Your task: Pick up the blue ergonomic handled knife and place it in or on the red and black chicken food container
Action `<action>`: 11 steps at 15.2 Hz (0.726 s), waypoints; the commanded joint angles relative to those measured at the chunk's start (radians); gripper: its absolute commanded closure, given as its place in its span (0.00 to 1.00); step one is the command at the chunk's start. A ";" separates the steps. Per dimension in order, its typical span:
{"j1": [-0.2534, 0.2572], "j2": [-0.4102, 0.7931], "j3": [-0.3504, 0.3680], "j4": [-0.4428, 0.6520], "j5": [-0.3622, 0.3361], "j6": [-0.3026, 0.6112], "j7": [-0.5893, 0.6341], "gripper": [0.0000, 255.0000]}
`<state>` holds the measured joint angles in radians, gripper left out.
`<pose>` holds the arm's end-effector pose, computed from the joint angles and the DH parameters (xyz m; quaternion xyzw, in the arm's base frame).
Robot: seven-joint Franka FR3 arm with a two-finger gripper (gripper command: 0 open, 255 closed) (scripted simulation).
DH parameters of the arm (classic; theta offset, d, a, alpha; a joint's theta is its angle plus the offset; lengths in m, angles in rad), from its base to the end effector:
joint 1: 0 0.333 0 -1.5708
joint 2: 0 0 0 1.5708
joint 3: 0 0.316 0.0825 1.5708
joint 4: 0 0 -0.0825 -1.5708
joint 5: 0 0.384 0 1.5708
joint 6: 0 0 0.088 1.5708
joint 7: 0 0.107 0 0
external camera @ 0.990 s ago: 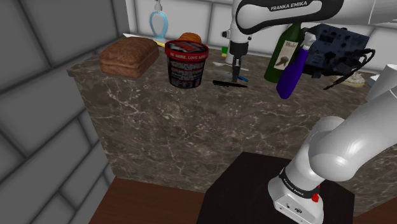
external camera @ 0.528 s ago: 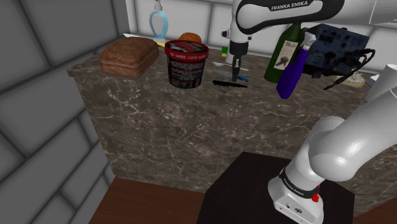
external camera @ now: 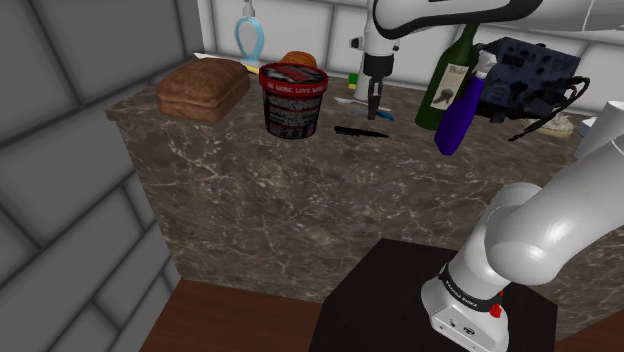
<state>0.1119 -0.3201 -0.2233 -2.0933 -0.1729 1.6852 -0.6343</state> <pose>0.4463 -0.0765 0.5446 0.9581 0.2782 -0.0620 0.0302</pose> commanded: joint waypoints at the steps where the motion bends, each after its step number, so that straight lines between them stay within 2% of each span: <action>1: 0.001 -0.002 0.003 0.025 0.001 -0.028 -0.001 1.00; 11: 0.004 0.013 0.009 0.174 0.007 -0.161 -0.016 1.00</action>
<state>0.1157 -0.3045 -0.2160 -1.9324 -0.1657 1.5402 -0.6500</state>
